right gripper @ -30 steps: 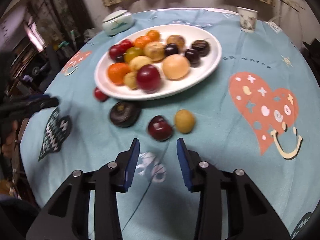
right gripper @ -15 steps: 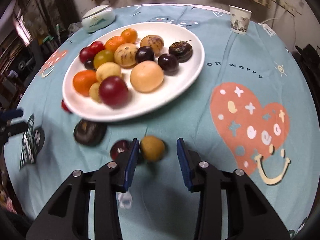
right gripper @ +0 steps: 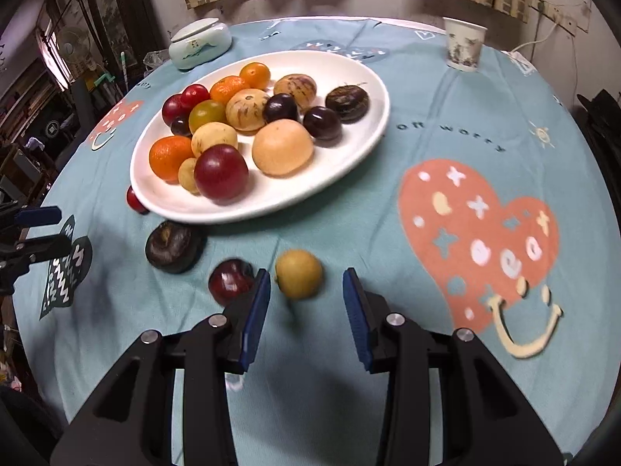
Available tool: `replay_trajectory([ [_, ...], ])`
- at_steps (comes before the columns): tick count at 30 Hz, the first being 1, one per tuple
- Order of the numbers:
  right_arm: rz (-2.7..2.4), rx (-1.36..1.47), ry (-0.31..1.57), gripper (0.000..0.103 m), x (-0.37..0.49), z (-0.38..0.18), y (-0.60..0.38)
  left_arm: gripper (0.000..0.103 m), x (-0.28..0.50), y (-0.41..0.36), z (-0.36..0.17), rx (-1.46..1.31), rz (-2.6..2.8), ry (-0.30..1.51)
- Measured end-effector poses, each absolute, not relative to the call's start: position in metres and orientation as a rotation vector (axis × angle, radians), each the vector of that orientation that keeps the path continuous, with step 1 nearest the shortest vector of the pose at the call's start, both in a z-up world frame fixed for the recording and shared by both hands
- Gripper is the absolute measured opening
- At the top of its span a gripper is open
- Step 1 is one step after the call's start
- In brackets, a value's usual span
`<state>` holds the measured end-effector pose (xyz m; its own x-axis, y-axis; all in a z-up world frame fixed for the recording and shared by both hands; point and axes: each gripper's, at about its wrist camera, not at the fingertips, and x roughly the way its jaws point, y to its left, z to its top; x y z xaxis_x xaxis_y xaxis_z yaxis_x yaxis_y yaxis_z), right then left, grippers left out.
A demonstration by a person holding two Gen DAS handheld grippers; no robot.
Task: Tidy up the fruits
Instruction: 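Grasp a yellow-brown round fruit with the right gripper while the left grasps a red plum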
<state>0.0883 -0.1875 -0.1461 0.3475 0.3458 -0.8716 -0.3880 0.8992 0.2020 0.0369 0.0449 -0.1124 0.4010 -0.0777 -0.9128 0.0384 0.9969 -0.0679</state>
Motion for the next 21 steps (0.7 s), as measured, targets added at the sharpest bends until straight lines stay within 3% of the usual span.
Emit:
replay_trajectory([
  [2, 0.476, -0.049, 1.132, 0.039, 0.094, -0.150, -0.182, 0.073, 0.037, 0.048, -0.114, -0.049, -0.062, 1.162],
  [4, 0.475, -0.064, 1.158, 0.026, 0.097, -0.154, -0.179, 0.073, 0.037, 0.050, -0.116, -0.061, -0.056, 1.164],
  [13, 0.491, 0.071, 1.169, 0.026, 0.079, -0.142, -0.202, 0.072, 0.062, 0.036, -0.131, -0.001, -0.091, 1.062],
  [17, 0.489, 0.075, 1.171, 0.026, 0.068, -0.137, -0.201, 0.057, 0.085, 0.038, -0.148, -0.014, -0.107, 1.072],
  [21, 0.487, 0.070, 1.175, 0.026, 0.062, -0.135, -0.199, 0.058, 0.098, 0.038, -0.155, -0.047, -0.159, 1.090],
])
